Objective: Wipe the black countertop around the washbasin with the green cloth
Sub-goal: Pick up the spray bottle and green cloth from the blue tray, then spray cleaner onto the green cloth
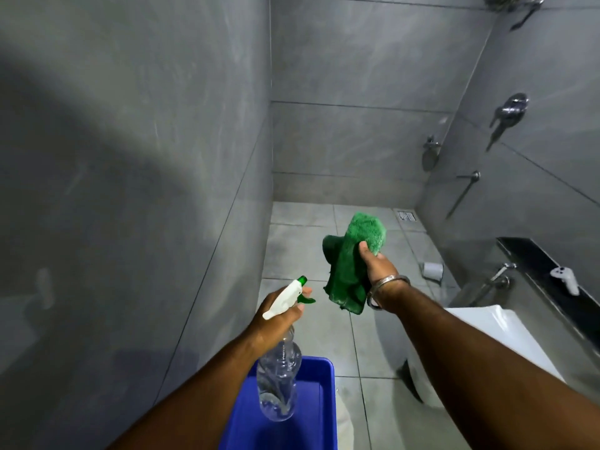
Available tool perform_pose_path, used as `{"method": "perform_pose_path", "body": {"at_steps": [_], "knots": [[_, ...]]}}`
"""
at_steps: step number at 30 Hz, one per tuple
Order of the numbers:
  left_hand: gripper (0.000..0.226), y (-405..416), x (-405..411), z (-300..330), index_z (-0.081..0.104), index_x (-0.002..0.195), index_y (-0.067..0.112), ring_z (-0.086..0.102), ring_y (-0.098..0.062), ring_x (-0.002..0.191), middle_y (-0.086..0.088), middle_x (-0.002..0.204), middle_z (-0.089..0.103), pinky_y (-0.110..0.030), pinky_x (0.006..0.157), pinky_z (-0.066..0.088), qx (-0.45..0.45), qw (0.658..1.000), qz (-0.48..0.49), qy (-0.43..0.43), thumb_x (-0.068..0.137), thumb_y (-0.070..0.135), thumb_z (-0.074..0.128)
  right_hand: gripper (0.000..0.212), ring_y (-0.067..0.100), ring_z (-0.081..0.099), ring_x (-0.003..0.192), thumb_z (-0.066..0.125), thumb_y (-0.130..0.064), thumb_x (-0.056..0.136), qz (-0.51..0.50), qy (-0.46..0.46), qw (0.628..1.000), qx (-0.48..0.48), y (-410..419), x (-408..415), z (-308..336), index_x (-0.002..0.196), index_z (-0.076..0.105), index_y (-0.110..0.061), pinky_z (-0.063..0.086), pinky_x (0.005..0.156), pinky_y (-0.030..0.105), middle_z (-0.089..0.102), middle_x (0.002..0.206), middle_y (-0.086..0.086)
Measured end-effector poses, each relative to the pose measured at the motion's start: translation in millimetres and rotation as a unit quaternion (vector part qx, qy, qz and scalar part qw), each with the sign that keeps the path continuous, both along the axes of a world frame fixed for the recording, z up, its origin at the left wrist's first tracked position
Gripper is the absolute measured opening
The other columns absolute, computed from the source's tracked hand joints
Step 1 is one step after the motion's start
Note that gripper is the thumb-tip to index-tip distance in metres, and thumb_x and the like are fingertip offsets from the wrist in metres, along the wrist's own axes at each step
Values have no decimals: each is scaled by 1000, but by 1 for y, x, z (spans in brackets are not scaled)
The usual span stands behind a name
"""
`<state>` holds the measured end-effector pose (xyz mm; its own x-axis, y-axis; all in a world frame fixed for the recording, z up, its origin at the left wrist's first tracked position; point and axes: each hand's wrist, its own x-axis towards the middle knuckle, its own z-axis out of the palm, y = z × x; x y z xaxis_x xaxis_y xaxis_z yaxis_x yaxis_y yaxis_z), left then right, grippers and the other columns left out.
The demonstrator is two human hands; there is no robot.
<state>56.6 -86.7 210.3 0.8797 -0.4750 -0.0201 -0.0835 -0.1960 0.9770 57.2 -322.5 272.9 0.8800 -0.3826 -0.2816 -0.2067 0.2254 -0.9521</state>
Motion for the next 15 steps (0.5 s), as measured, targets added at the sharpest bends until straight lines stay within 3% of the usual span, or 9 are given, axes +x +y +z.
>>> {"method": "perform_pose_path", "body": {"at_steps": [3, 5, 8, 10, 12, 15], "knots": [[27, 6, 2, 5, 68, 116, 28, 62, 4, 106, 17, 117, 70, -15, 90, 52, -6, 1000, -17, -11, 97, 14, 56, 48, 37, 68, 97, 52, -44, 93, 19, 12, 1000, -16, 0, 2, -2, 112, 60, -1, 55, 90, 49, 70, 105, 23], [20, -1, 4, 9, 72, 106, 26, 66, -1, 104, 15, 111, 74, -19, 89, 54, -20, 1000, 21, 6, 97, 17, 56, 46, 39, 66, 102, 52, -44, 93, 19, 16, 999, -19, 0, 3, -3, 110, 60, -2, 51, 96, 52, 68, 110, 25], [20, -14, 7, 13, 71, 76, 20, 70, -12, 76, 4, 76, 76, -26, 73, 55, -6, 996, 87, 13, 90, 20, 57, 41, 40, 65, 103, 50, -43, 94, 21, 17, 1000, -15, -1, 6, -6, 105, 61, -5, 49, 98, 53, 67, 111, 26], [19, -17, 6, 12, 68, 69, 18, 67, -13, 64, -1, 62, 70, -35, 70, 57, 0, 997, 76, 19, 83, 23, 57, 43, 39, 65, 103, 49, -43, 94, 23, 16, 1000, -13, -2, 9, -8, 108, 61, -4, 50, 97, 52, 67, 111, 26], [12, -16, 4, 5, 70, 80, 18, 72, -15, 76, -2, 73, 74, -41, 82, 60, -13, 998, 37, 56, 84, 24, 60, 46, 39, 65, 103, 49, -44, 95, 27, 15, 999, -12, -4, 11, -10, 113, 59, -3, 50, 97, 51, 67, 112, 25], [12, -12, 3, -5, 73, 98, 24, 68, -12, 106, 4, 103, 76, -28, 95, 54, 0, 998, -20, 52, 93, 21, 62, 47, 38, 65, 103, 49, -44, 95, 30, 19, 999, -6, -6, 13, -16, 116, 58, -3, 50, 97, 50, 67, 112, 25]]}}
